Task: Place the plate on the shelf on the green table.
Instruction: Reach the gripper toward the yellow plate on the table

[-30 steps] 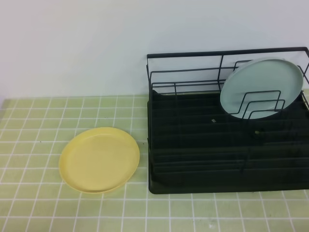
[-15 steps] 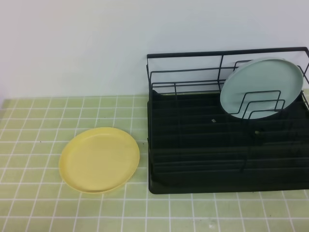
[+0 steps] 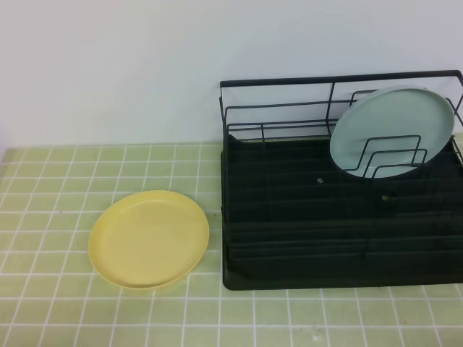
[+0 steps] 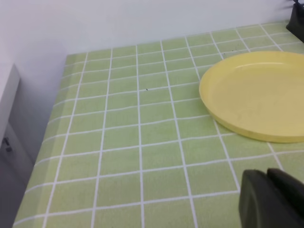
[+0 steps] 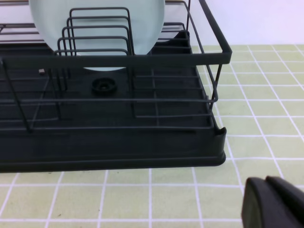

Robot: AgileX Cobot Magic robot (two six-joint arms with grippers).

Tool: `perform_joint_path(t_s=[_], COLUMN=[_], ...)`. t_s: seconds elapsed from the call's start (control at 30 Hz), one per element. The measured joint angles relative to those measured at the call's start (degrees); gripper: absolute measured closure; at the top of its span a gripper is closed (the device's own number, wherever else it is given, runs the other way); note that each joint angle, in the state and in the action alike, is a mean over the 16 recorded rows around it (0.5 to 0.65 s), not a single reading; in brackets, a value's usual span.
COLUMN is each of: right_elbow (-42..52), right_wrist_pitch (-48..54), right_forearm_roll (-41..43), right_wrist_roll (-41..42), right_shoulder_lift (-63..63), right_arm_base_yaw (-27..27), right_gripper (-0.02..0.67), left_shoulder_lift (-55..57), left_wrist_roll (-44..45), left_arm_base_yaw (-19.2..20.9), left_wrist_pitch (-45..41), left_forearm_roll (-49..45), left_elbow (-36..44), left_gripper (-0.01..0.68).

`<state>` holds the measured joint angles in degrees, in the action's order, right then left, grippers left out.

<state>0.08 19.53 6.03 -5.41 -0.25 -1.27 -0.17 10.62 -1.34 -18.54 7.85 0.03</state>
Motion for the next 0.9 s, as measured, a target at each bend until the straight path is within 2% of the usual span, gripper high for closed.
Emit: perform_joint_path(t_s=[0.9], right_elbow=[0.0], right_wrist_pitch=[0.0], right_forearm_roll=[0.1], right_wrist_roll=[0.0], right_shoulder_lift=[0.0], right_arm_base_yaw=[0.0], right_gripper=[0.650], left_shoulder_lift=[0.0], left_wrist_roll=[0.3], left_arm_base_yaw=[0.0], left_wrist_pitch=[1.0], left_forearm_roll=[-0.8], left_elbow=[0.0], left_gripper=[0.675])
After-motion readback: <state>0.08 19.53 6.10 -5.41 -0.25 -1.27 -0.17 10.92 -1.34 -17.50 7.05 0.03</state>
